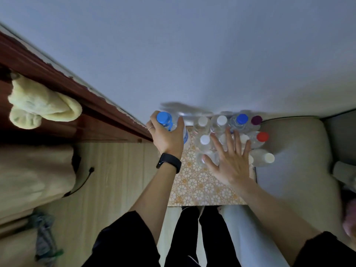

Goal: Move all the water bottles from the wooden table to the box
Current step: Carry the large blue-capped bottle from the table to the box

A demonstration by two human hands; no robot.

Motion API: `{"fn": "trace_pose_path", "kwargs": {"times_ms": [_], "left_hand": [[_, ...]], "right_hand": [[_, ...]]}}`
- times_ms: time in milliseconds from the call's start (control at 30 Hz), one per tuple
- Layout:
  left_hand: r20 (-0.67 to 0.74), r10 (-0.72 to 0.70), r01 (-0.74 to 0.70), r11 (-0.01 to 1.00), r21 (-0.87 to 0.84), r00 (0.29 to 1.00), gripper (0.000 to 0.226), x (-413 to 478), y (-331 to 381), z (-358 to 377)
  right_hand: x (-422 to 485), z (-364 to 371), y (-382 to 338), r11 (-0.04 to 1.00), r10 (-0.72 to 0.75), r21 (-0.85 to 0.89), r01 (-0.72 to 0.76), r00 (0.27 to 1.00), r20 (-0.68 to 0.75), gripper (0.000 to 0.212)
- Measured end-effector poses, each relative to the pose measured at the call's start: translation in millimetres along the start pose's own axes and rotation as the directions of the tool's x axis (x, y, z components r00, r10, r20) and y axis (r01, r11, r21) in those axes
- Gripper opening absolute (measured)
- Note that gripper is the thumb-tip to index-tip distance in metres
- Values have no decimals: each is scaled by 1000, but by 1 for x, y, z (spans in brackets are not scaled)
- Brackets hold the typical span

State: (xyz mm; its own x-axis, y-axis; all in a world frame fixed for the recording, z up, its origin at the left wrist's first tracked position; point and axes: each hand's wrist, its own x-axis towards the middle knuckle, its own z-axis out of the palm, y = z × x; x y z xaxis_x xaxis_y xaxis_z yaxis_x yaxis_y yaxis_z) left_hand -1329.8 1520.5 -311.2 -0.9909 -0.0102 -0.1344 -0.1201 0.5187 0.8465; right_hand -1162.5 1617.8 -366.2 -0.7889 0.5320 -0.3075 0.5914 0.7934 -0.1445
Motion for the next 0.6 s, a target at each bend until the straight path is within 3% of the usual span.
{"fn": "trace_pose_path", "kwargs": {"times_ms": [200, 333, 467, 600], "left_hand": [[81, 54, -58, 997, 47, 995, 66, -9, -26, 26], [184, 87, -100, 993, 63, 979, 73, -13, -35, 14], [376, 139, -193, 975, 111, 916, 78, 6, -44, -12], [404, 199, -294, 937, 188, 893, 78, 19, -47, -19]], "right_hand": [[0, 13, 3, 999, -30, 13, 32, 987, -155, 75], [-1, 7, -1, 1000, -11, -5, 11, 992, -122, 75], [-1, 2, -3, 1000, 5, -14, -6, 995, -100, 73], [-2, 3, -1, 1000, -12, 1, 12, 991, -134, 71]]}}
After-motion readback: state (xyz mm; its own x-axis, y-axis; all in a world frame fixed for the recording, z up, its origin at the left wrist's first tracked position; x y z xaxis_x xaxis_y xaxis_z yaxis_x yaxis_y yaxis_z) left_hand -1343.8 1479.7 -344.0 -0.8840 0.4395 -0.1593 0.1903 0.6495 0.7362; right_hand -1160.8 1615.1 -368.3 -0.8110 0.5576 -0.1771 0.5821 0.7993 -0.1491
